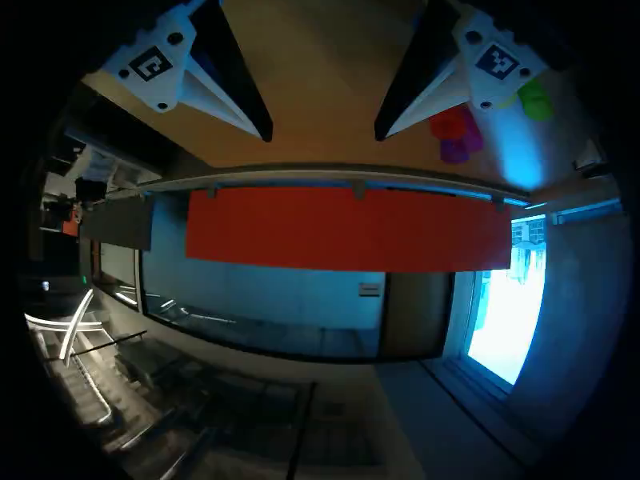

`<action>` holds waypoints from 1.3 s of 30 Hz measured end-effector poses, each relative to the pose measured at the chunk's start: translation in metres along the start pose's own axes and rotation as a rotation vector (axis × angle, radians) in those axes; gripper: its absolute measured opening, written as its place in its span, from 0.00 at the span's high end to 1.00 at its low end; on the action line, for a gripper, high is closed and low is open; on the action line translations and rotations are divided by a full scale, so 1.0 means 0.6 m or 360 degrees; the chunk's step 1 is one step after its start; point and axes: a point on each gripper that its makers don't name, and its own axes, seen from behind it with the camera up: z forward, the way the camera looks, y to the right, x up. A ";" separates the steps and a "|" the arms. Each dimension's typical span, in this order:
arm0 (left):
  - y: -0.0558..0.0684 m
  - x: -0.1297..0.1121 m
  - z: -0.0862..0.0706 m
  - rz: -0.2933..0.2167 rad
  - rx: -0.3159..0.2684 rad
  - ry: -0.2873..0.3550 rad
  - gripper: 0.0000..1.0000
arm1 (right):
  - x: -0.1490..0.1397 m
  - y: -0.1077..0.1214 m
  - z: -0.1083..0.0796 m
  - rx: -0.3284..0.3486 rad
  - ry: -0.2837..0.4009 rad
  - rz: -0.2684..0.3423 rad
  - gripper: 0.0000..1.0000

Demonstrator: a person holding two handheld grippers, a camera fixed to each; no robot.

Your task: Pour water

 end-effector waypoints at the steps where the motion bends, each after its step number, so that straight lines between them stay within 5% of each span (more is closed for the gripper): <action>1: 0.000 0.000 0.000 0.0000 0.0000 0.0000 0.06 | 0.000 0.001 0.000 0.0000 -0.0001 -0.0001 0.01; 26: -0.002 -0.005 0.001 0.0004 0.0007 -0.0005 0.06 | 0.011 0.027 0.000 -0.0041 0.0122 0.0019 0.01; 39: -0.001 -0.005 0.001 0.0004 0.0008 -0.0005 0.06 | -0.018 0.017 0.017 0.0027 0.0170 0.0017 0.01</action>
